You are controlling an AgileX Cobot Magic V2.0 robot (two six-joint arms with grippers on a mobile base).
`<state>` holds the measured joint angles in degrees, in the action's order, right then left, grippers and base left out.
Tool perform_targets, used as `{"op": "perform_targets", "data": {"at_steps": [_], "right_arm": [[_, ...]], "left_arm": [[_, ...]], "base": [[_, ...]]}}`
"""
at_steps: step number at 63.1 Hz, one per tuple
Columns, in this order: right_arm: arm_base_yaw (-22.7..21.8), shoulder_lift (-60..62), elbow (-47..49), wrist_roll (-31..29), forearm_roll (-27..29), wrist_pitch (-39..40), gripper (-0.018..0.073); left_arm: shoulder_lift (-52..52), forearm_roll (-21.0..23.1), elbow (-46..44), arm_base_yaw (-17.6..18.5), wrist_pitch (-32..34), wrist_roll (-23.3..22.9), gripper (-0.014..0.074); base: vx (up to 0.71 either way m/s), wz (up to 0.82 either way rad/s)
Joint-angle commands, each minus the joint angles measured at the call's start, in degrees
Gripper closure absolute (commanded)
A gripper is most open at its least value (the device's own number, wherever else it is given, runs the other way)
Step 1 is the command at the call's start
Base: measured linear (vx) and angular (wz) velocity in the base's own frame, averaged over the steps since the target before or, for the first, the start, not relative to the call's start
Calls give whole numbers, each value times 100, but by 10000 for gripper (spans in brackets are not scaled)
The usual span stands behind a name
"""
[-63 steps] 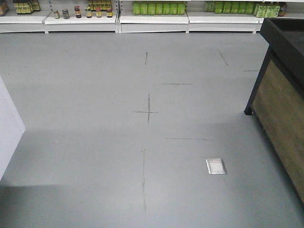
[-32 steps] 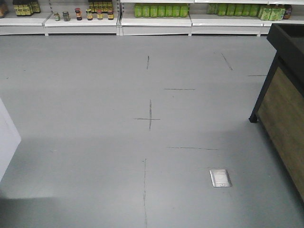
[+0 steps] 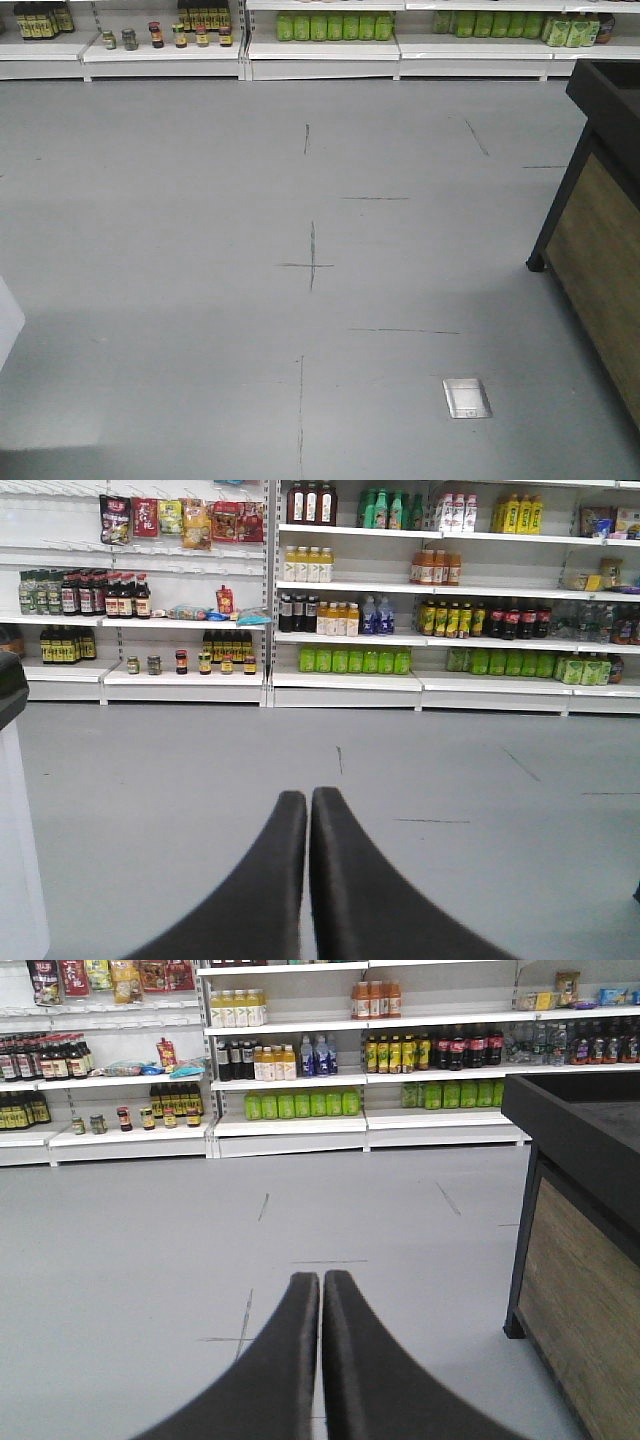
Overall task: Pick three apples into basket with both arms
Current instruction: 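Drive the base forward along the aisle toward the produce tables, then turn the base toward the light-blue basket beside the apple table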
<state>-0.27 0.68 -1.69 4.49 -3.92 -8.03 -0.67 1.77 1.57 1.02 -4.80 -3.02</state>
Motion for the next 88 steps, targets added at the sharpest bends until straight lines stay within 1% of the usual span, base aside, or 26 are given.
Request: {"op": "perform_targets", "data": {"at_steps": [1, 42, 88], "right_arm": [[-25, 73, -73, -5, -56, 431, 568], [-25, 73, -73, -5, -56, 431, 568], [-25, 73, -73, -5, -56, 431, 568]], "left_arm": [[-92, 49, 19, -3, 400, -32, 603], [-92, 49, 19, -3, 400, -32, 603], [-92, 49, 19, -3, 400, -32, 603]], "base": [[14, -3], [11, -8], [7, -28]]}}
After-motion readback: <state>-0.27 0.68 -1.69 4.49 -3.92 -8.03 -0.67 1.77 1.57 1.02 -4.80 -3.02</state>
